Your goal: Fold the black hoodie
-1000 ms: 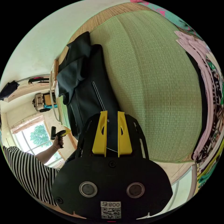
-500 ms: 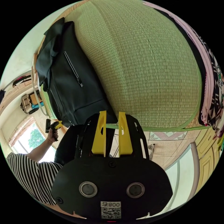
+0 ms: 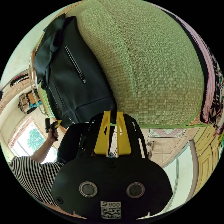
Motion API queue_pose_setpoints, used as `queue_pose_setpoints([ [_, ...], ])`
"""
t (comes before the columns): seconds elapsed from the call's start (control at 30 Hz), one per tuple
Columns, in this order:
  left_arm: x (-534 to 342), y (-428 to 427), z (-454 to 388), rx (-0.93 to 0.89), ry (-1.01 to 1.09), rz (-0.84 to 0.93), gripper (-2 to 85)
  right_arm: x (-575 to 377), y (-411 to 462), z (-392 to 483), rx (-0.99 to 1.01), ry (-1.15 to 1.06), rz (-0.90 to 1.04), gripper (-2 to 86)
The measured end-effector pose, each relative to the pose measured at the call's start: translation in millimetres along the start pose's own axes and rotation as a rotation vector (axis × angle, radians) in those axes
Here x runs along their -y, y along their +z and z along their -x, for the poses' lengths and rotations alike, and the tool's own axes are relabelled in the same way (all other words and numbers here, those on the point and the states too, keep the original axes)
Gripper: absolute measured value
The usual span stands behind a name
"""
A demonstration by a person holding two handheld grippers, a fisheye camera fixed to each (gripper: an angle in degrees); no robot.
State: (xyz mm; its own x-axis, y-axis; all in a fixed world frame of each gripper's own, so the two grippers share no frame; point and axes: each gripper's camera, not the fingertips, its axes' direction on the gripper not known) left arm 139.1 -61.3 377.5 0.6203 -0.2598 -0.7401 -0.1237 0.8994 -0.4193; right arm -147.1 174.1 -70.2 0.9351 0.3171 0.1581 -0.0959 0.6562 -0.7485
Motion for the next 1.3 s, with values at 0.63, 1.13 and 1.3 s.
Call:
queue_pose_setpoints([
  [0.63, -26, 58, 126, -0.087, 0.19, -0.111, 4.9, -73, 35, -50, 0.061, -0.239, -0.055, 2.2],
  [1.13, -86, 75, 190, -0.172, 0.457, -0.244, 3.0, -202, 32, -103, 0.346, -0.353, -0.263, 1.4],
  [1.3, -120, 73, 209, -0.233, 0.514, -0.276, 2.9, -260, 25, -95, 0.401, -0.45, -0.282, 1.3],
])
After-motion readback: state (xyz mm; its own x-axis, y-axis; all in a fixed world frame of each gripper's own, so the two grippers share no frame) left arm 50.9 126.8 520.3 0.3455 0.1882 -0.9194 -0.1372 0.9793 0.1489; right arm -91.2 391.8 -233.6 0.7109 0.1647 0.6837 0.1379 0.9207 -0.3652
